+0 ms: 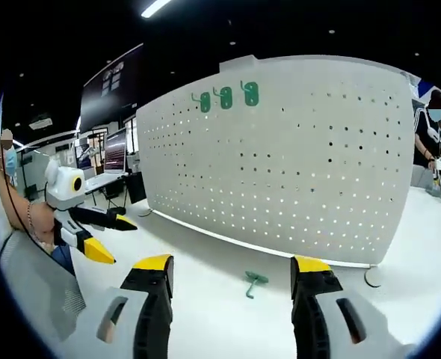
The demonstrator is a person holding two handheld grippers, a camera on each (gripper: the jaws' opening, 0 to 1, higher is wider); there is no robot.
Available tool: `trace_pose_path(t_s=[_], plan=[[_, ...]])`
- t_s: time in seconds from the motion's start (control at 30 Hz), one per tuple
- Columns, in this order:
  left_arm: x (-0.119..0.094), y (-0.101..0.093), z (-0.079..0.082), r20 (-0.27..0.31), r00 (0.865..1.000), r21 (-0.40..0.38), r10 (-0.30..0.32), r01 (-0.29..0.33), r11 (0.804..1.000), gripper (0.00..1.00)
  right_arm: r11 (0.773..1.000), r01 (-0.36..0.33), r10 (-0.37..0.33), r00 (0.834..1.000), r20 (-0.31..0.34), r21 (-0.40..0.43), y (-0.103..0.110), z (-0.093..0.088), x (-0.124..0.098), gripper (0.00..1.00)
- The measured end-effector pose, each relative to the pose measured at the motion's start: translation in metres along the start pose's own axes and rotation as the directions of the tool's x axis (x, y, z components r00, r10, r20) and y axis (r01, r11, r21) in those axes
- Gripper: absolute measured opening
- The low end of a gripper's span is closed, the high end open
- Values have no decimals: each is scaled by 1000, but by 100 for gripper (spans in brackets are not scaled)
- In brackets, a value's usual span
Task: Insert the hook assembly into the mounting plate slot until the hook locks in place.
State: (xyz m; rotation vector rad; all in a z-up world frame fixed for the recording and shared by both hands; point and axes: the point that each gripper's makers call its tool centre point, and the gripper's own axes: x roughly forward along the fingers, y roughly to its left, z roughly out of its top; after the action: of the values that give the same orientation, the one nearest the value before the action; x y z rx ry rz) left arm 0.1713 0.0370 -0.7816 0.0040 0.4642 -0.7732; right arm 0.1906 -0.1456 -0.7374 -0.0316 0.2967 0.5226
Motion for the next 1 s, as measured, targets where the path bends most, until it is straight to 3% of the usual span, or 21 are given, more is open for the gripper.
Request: trace_pose_path(t_s=[0.63, 1.0], plan=[[0, 1, -3, -9, 1000, -6, -3, 3, 1000, 78, 998, -3, 11, 991, -133, 57, -1, -44, -13, 63], [2, -1, -3, -20, 1000, -4, -10, 10, 1000, 77, 997, -6, 16, 990, -143, 72, 0, -49, -13, 62]])
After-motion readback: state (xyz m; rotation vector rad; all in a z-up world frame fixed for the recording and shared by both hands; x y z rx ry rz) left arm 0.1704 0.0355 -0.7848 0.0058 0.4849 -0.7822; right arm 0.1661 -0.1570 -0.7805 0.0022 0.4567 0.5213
